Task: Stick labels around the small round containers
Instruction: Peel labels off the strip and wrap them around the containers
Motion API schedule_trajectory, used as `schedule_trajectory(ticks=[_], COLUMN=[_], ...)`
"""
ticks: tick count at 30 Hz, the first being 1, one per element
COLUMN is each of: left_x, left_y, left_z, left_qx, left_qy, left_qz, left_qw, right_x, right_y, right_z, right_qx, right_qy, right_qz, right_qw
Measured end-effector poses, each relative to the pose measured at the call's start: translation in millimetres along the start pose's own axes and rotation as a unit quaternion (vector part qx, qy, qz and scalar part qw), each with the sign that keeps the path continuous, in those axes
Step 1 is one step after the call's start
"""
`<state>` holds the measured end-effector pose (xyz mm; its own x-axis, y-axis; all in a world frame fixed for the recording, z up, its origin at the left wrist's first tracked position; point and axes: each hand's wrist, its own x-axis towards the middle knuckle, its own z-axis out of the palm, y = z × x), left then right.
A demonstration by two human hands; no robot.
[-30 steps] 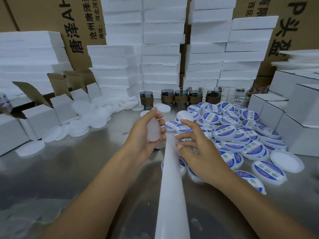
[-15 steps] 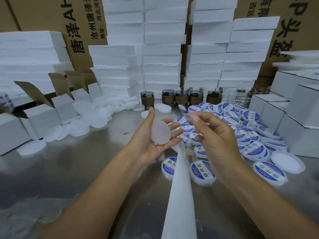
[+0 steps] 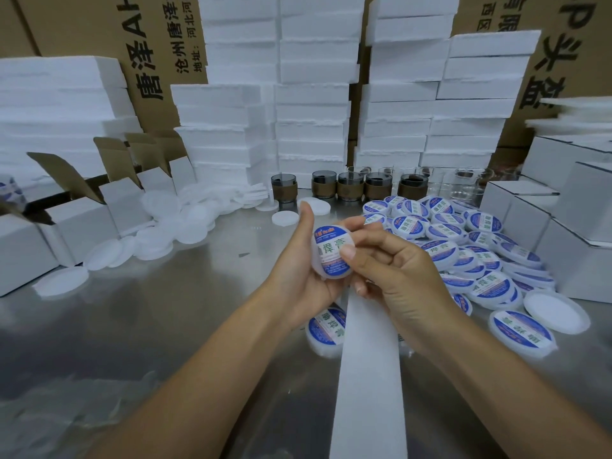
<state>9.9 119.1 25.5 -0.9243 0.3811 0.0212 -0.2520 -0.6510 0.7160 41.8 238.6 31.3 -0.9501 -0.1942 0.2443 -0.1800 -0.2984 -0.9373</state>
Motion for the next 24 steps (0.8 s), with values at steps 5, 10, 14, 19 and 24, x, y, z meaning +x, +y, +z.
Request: schedule_trajectory(ticks=[5, 10, 14, 19, 24], left_x=[2.5, 3.6, 3.9, 3.0, 3.8], left_y=[-2.7, -5.5, -7.7, -7.7, -8.6], left_z=[-0.4, -1.9, -1.6, -0.6, -0.5], left_qx=[-0.019, 0.011, 0.01, 0.012, 0.024], left_qy=[0.007, 0.017, 0.02, 0.021, 0.017], left_qz=[0.007, 0.018, 0.015, 0.012, 0.013], left_qw=[1.0, 1.0, 1.0, 1.0, 0.999], right_x=[0.3, 0.9, 1.7, 2.4, 3.1], right_y=[0.5, 0.7, 1.2, 3.0, 3.9], right_z=[-1.0, -1.5, -1.1, -2.1, -2.9], right_qx=[-0.021, -0.03, -0.036, -0.052, -0.069], right_qy=[0.039, 0.081, 0.093, 0.105, 0.109], right_qz=[0.011, 0.023, 0.021, 0.02, 0.02], right_qw=[0.999, 0.996, 0.995, 0.993, 0.991])
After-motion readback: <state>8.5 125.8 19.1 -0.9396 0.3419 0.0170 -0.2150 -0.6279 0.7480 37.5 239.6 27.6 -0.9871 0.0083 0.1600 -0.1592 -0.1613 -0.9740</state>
